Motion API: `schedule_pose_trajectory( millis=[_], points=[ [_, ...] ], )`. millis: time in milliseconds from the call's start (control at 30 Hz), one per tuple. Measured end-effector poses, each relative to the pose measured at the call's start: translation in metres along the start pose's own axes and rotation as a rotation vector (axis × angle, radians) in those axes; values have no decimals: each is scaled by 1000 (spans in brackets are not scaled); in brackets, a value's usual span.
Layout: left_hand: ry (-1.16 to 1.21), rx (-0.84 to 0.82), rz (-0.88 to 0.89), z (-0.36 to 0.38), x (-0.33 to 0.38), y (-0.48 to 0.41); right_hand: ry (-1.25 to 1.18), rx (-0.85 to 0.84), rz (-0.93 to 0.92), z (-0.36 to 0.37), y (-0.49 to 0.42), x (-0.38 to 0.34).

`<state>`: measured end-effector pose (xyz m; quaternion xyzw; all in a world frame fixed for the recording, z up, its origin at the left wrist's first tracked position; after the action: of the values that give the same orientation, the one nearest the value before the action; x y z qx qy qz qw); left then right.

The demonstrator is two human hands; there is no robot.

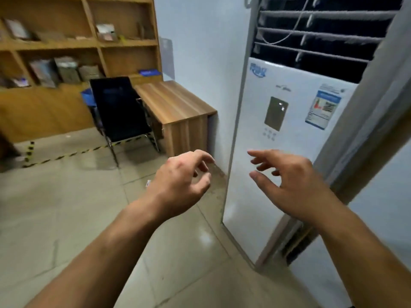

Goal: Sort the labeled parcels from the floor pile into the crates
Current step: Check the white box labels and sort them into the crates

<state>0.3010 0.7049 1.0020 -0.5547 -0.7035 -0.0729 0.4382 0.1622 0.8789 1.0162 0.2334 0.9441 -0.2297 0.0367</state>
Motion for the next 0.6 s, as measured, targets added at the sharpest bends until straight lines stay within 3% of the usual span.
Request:
schedule_pose_trajectory(
  millis=[267,600],
  points=[
    [-103,127,-214,-74,-114,-28,-145,-84,-236,100,-139,-46],
    [-182,277,-449,-142,-260,-112,-233,-255,-363,228,-328,-51]
  ],
)
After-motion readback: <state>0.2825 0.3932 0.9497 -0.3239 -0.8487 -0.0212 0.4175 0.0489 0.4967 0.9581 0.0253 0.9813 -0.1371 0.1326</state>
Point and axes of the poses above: each hand's wrist, its own y-axis away from the middle knuckle, its own z-axis out of the palm, x = y × z, the point moved 6 cm from there along -y, towards the middle knuckle, and after that the axes turned 13 degrees about y, right-handed, at the moved point
